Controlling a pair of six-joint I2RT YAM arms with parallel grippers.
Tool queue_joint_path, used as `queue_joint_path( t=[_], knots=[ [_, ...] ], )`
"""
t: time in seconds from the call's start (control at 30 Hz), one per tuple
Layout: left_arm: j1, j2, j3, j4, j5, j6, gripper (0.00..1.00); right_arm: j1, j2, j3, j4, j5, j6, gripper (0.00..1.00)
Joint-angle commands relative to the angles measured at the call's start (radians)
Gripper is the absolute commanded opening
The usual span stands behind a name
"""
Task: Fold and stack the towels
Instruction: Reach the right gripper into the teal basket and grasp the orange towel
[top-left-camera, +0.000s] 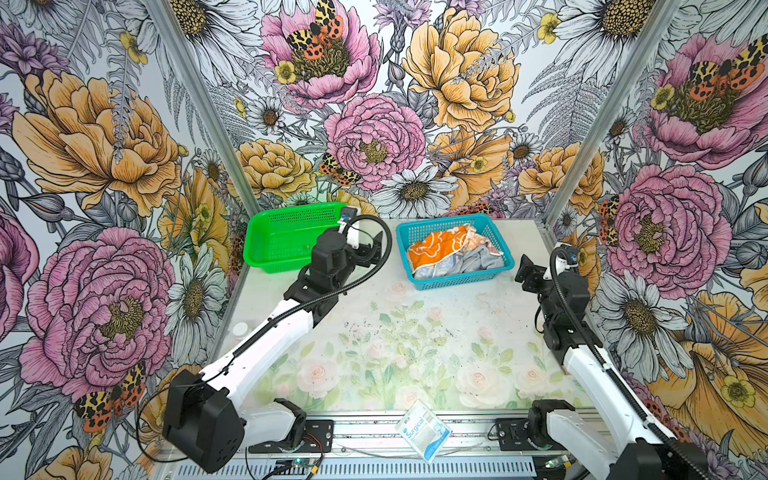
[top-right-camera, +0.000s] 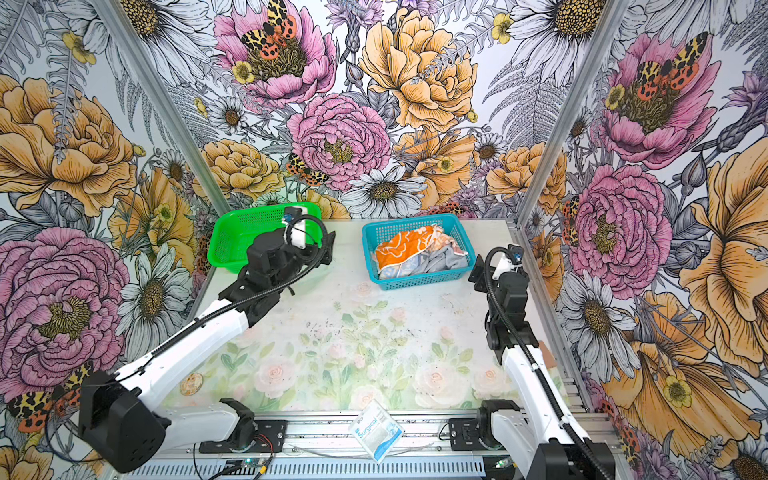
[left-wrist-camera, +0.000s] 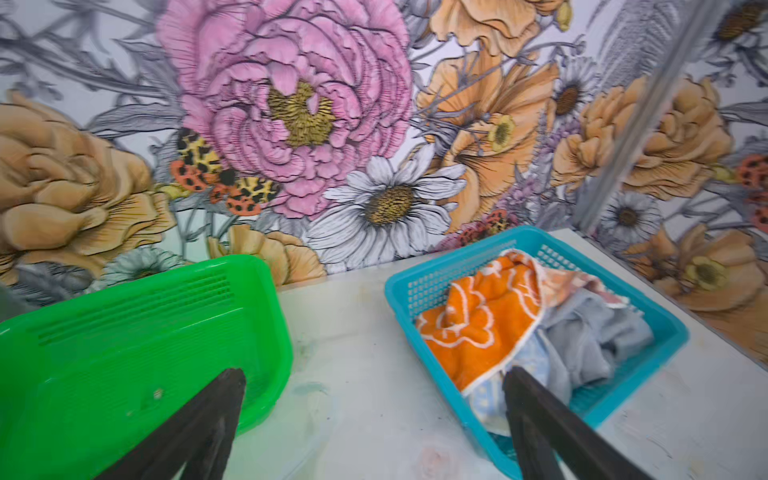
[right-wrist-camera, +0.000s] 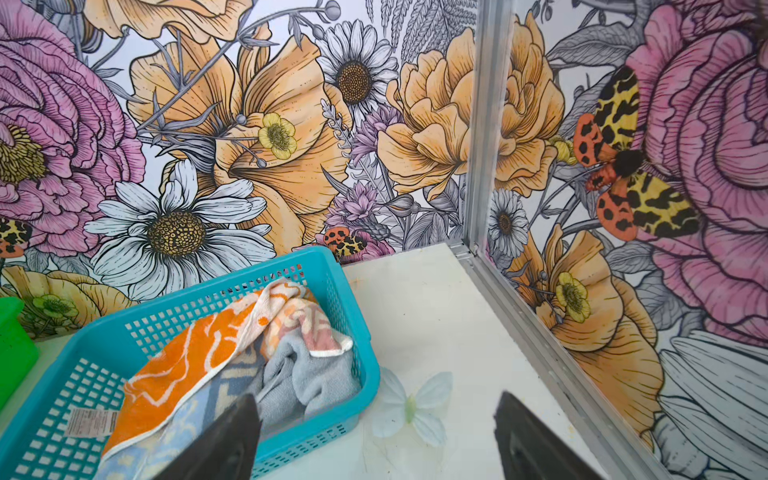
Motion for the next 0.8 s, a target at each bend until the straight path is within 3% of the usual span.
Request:
queue_joint_path(
  t=[0.0,0.17,0.3,0.43,0.57,0.77],
  knots=[
    [-0.106,0.12,0.196,-0.434,0.105,0.051,0.99,0.008,0.133,0.139,-0.275,-0.127,0.071,0.88],
    [-0.1,0.187,0.326,-0.536,0.275,0.13,0.99,0.066,0.357,0.365,-0.31,-0.213,0.1,0.86],
    [-0.065,0.192,0.237,-0.493,0.388,0.219,0.99,0.113,0.531,0.521,-0.329,-0.246,0.128,0.76],
    [-0.07,0.138,0.045,-0.264,0.4,0.228,0.99,0.144,0.667,0.629,-0.328,-0.268,0.181,0.68],
    [-0.077,0.112,0.017,-0.197,0.326,0.219,0.99,0.164,0.767,0.689,-0.328,-0.274,0.216,0.67],
    [-0.052,0.105,0.008,-0.158,0.376,0.176,0.99,0.197,0.872,0.755,-0.327,-0.263,0.252,0.64]
  ],
)
